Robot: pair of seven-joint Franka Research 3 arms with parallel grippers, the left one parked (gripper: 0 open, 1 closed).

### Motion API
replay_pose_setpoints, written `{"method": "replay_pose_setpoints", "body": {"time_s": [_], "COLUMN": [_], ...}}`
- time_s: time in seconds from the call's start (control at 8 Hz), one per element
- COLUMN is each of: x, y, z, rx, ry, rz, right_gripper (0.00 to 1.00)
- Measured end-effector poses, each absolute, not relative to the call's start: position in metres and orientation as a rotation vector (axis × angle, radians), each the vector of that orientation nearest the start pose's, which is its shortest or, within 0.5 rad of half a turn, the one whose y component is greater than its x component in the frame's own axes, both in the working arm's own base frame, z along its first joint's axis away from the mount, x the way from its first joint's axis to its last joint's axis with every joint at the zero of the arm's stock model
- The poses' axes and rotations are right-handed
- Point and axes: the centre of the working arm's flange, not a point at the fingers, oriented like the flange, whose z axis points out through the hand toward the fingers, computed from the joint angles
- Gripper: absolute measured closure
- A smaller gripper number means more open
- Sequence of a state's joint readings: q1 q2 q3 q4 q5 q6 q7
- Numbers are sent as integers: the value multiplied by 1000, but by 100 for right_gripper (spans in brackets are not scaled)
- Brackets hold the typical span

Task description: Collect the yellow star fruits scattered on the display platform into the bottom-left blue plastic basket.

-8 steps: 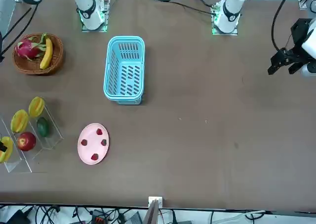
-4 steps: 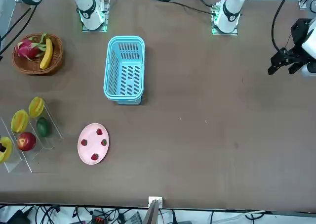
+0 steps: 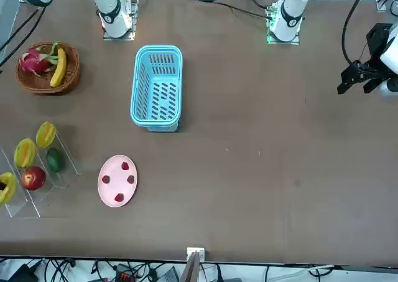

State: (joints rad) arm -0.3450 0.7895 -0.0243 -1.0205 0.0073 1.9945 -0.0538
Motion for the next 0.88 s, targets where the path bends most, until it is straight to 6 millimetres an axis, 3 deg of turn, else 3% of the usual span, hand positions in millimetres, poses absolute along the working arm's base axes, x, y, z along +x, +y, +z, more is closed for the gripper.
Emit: {"method": "replay_pose_setpoints", "body": {"time_s": [0.12, 0.38, 0.62, 0.88], "x": [726, 714, 700, 684], "y": [-264, -212, -130, -30], "z": [405, 453, 515, 546], "rx": [-3131, -3103, -3076, -3024], "ry": [471, 491, 602, 792], "rz": [-168, 10, 99, 199], "right_gripper": [74, 78, 78, 78]}}
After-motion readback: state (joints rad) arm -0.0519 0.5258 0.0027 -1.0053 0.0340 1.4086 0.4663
